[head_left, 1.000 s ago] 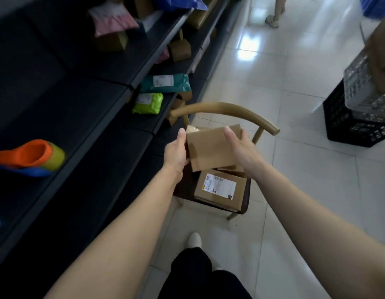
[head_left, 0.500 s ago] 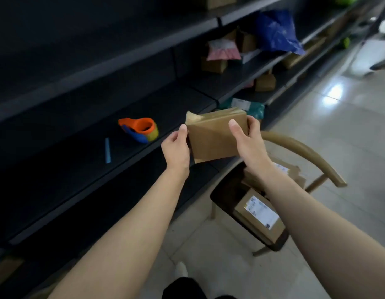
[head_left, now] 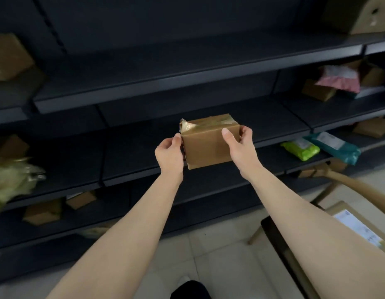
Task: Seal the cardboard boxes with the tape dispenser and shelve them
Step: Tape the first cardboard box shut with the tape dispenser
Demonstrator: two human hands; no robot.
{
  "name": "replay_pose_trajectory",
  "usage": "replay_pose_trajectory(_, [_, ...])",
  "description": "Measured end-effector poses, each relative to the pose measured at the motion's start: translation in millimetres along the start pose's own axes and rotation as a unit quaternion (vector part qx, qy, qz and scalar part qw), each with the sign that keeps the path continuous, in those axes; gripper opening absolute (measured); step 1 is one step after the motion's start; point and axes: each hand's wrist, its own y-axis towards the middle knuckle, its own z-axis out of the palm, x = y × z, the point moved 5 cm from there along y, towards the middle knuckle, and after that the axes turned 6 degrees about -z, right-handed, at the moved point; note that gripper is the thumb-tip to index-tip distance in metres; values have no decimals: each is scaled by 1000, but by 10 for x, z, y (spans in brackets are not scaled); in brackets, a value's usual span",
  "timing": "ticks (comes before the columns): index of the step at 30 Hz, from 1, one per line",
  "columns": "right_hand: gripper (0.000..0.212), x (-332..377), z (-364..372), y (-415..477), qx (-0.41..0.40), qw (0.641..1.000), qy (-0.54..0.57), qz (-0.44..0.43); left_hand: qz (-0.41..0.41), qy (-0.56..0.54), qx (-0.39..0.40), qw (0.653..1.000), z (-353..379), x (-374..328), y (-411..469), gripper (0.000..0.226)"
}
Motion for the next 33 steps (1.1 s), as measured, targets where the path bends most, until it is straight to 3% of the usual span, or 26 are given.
replay_pose_trajectory(5, [70,-85,591,218,31,999,-9,26,-2,11,-42,999,-400,2,389,17])
replay_pose_trajectory(20, [62,-762,1819,647,109,988,-2,110,-65,48,-94,992,-1207,290,1288,8])
replay_pose_trajectory(24, [70,-857,1931,792,136,984,-2,119,-94,55,-88,990,-1203,369,1352,40])
replay_pose_trajectory(28, [77,-894,1997,944,182,976,-8,120,-113,54,-79,989,-1107,456,1362,58])
replay_pose_trajectory(33, [43,-915,1935,1167,231,967,0,110,-116,17,-95,989,-865,555,1314,63])
